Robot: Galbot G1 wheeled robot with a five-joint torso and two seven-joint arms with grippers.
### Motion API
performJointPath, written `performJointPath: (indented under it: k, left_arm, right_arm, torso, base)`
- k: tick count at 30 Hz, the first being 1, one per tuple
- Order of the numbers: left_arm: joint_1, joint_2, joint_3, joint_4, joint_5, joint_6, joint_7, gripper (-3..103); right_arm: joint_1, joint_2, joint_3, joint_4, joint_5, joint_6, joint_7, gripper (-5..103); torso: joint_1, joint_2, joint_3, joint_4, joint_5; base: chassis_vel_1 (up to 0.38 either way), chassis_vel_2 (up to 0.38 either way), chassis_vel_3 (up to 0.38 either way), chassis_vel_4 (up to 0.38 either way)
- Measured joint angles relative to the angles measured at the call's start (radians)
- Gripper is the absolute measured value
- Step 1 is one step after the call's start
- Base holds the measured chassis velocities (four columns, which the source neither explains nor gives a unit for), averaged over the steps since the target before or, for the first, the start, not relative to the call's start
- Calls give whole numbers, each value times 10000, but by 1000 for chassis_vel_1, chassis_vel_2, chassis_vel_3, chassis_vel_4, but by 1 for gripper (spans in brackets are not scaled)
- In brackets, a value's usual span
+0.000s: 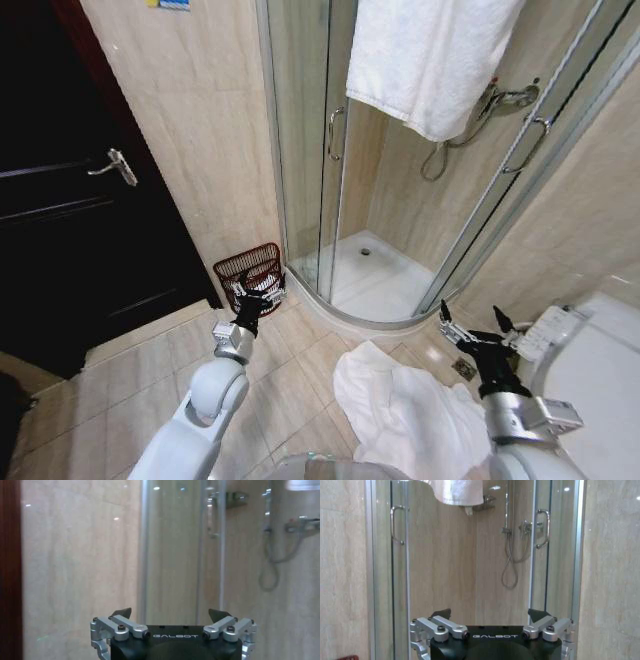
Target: Discard the used towel into the hamper.
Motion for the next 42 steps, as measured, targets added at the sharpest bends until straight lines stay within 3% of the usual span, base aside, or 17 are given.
performJointPath:
  k: [6, 11, 19, 21, 23, 24, 26, 27, 31, 42]
  left_arm:
    - [-351, -400, -533, 228, 17, 349, -527, 100]
    - [60, -1045, -1270, 140, 680, 386, -559, 100]
    - [406, -976, -1948, -121, 897, 210, -425, 100]
    - [181, -639, -2501, 121, 456, -6, -65, 100]
    - [12, -318, -2990, 369, -373, -235, 600, 100]
    - [12, -318, -2990, 369, -373, -235, 600, 100]
    - [13, -114, -3229, 440, -951, -413, 1258, 100]
    - [70, 76, -3329, 529, -1191, -630, 1682, 100]
    - [141, 200, -3320, 632, -1200, -766, 1783, 100]
    - [236, 83, -3192, 570, -950, -712, 1509, 100]
  right_arm:
    - [100, -23, 1, 0, -10, -23, -59, 100]
    - [101, -5, -109, -1, -412, 334, -484, 100]
    - [173, -128, 52, -68, -469, 1377, -1769, 100]
    - [379, -426, -53, -176, -325, 1452, -1898, 100]
    - [573, -645, -160, -174, -160, 1177, -1694, 100]
    - [573, -645, -160, -174, -160, 1177, -1694, 100]
    - [725, -776, -171, -163, 57, 976, -1410, 100]
    - [963, -945, -172, -162, 394, 711, -901, 100]
    - [1395, -1202, -172, -214, 849, 334, -15, 100]
    - [1706, -1109, -271, -69, 916, -301, 540, 100]
  torso:
    - [119, 253, 136, -1, 0]
    - [258, 554, 295, 1, 0]
    - [403, 909, 502, 0, -1]
    - [493, 1092, 601, -1, -1]
    - [567, 1252, 687, 0, -2]
    - [567, 1252, 687, 0, -2]
    - [604, 1337, 738, -1, -1]
    - [647, 1447, 802, 0, 0]
    - [731, 1643, 912, 1, 0]
    - [972, 2181, 1208, 0, -1]
  base:
    - [0, 0, 0, 0]
    - [0, 0, 0, 0]
    - [0, 0, 0, 0]
    - [0, 0, 0, 0]
    - [0, 0, 0, 0]
    - [0, 0, 0, 0]
    - [0, 0, 0, 0]
    - [0, 0, 0, 0]
    - [0, 0, 0, 0]
    - [0, 0, 0, 0]
